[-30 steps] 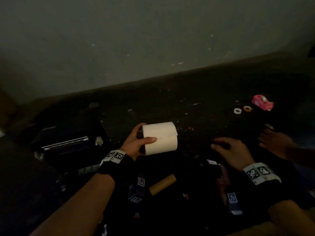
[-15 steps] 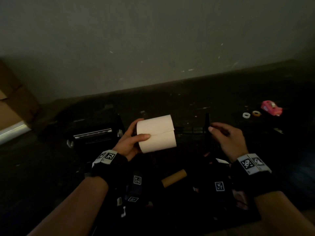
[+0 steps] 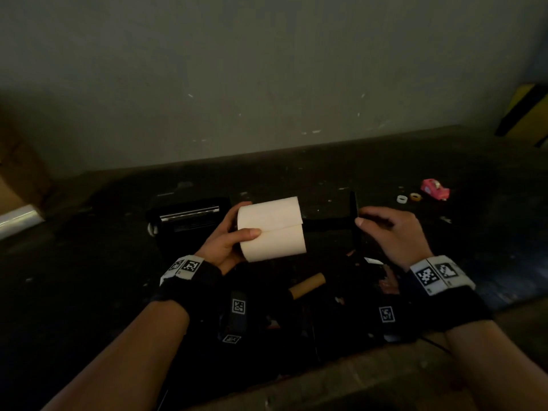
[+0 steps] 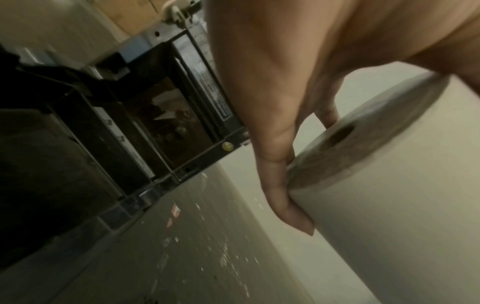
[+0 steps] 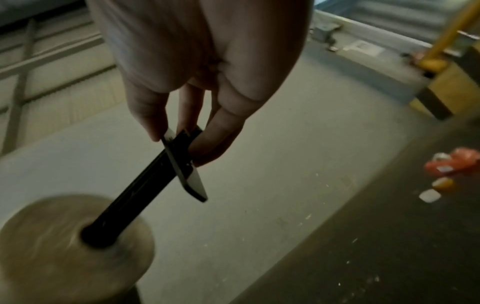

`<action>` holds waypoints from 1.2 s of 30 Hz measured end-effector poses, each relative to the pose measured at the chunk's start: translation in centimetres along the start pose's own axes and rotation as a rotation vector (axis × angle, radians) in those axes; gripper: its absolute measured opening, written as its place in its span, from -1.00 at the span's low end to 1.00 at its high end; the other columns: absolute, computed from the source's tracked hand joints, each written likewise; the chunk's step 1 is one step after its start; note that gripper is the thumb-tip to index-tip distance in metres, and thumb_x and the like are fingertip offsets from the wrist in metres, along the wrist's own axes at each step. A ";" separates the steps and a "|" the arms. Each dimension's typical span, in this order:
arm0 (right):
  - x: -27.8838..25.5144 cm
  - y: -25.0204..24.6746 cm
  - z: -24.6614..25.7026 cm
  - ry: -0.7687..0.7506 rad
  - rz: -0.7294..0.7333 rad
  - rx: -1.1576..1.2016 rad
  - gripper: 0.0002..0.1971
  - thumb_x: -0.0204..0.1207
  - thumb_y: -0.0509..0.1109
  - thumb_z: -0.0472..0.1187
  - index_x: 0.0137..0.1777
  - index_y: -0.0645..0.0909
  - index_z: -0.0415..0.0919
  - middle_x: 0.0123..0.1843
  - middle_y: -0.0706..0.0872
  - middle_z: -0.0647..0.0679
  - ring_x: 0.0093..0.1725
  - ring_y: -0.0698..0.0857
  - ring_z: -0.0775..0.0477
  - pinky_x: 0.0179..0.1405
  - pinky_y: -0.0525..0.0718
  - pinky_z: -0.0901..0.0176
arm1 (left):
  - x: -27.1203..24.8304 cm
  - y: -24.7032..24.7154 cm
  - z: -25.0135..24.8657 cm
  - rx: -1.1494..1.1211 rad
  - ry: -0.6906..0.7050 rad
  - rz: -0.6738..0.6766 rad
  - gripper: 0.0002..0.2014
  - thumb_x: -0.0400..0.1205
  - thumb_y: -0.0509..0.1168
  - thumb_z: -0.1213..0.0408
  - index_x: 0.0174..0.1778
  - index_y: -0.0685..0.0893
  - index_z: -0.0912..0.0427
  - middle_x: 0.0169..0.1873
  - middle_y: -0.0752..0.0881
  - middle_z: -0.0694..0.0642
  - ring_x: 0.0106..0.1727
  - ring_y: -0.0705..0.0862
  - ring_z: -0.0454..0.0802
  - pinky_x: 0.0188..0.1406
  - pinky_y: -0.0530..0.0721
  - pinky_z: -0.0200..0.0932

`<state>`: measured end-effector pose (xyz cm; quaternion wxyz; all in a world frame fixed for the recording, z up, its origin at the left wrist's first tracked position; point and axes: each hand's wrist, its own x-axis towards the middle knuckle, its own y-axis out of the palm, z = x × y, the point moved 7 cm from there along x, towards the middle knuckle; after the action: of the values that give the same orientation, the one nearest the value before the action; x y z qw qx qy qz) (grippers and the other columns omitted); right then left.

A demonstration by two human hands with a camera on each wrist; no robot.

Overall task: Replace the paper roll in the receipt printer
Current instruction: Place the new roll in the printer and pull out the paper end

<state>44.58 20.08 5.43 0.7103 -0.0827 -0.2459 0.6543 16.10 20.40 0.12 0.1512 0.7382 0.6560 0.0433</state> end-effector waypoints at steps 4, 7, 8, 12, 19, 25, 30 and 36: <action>-2.3 2.3 1.2 -0.008 0.024 0.048 -0.77 0.40 0.47 -0.13 0.07 0.70 0.05 -0.01 0.75 0.11 0.07 0.70 0.14 0.16 0.62 0.22 | -1.5 1.9 0.1 0.015 0.004 0.065 -0.37 0.29 0.39 0.41 0.24 0.51 -0.19 0.27 0.51 0.08 0.25 0.52 0.22 -0.10 0.68 0.14; -3.9 3.8 2.2 -0.016 0.008 0.105 -0.76 0.42 0.46 -0.18 0.10 0.68 -0.03 -0.10 0.69 0.25 -0.04 0.66 0.30 0.02 0.57 0.49 | -2.3 2.8 0.2 -0.008 0.009 0.094 -0.36 0.29 0.38 0.43 0.27 0.50 -0.16 0.27 0.52 0.08 0.24 0.53 0.20 -0.06 0.69 0.16; -4.4 4.3 2.5 -0.019 -0.002 0.114 -0.75 0.44 0.45 -0.19 0.12 0.67 -0.07 -0.11 0.68 0.25 -0.06 0.63 0.35 -0.06 0.55 0.55 | -2.5 3.0 0.3 -0.013 0.009 0.103 -0.34 0.29 0.38 0.43 0.29 0.49 -0.14 0.29 0.51 0.10 0.25 0.52 0.21 -0.02 0.69 0.18; -6.1 5.4 2.8 0.014 -0.036 0.187 -0.78 0.51 0.37 -0.23 0.13 0.67 -0.05 0.01 0.70 0.11 0.01 0.62 0.31 0.12 0.54 0.38 | -3.6 3.2 0.5 -0.039 0.004 0.146 -0.38 0.30 0.37 0.43 0.26 0.51 -0.15 0.27 0.54 0.11 0.27 0.52 0.25 0.05 0.67 0.21; -7.3 7.8 1.5 0.232 0.139 0.450 -0.59 0.58 0.23 0.00 0.43 0.39 0.17 0.35 0.56 0.09 0.37 0.52 0.01 0.49 0.44 -0.19 | -5.0 3.5 1.6 -0.068 -0.018 0.176 -0.39 0.29 0.39 0.42 0.23 0.53 -0.16 0.25 0.56 0.10 0.27 0.53 0.24 -0.01 0.67 0.17; -7.6 8.0 1.5 0.316 0.214 0.515 -0.15 0.19 0.42 0.33 0.51 0.21 0.22 0.45 0.46 -0.02 0.34 0.56 -0.17 0.40 0.52 -0.28 | -4.7 5.1 2.6 -0.110 -0.053 0.191 -0.37 0.33 0.41 0.48 0.28 0.50 -0.12 0.26 0.55 0.13 0.25 0.55 0.22 0.00 0.67 0.14; -6.7 6.8 -0.4 0.327 0.113 0.535 -0.34 0.43 0.41 -0.02 0.52 0.25 0.11 0.38 0.53 -0.09 0.21 0.63 -0.16 0.14 0.69 -0.10 | -3.4 7.2 3.4 -0.089 -0.098 0.185 -0.41 0.52 0.28 0.57 0.34 0.42 -0.12 0.18 0.54 0.09 0.17 0.56 0.17 -0.01 0.67 0.12; -2.9 5.5 -4.4 0.406 0.082 0.585 -0.45 0.41 0.40 0.01 0.42 0.41 0.10 0.31 0.60 -0.14 0.21 0.64 -0.24 0.24 0.63 -0.32 | 0.5 9.1 4.3 -0.021 -0.165 0.139 -0.44 0.55 0.29 0.48 0.33 0.39 -0.20 0.18 0.49 0.05 0.16 0.54 0.14 0.01 0.66 0.15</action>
<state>41.63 18.89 -1.47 0.7115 -0.0139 0.1016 0.6952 25.98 19.35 -1.54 0.2091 0.7815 0.5879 -0.0006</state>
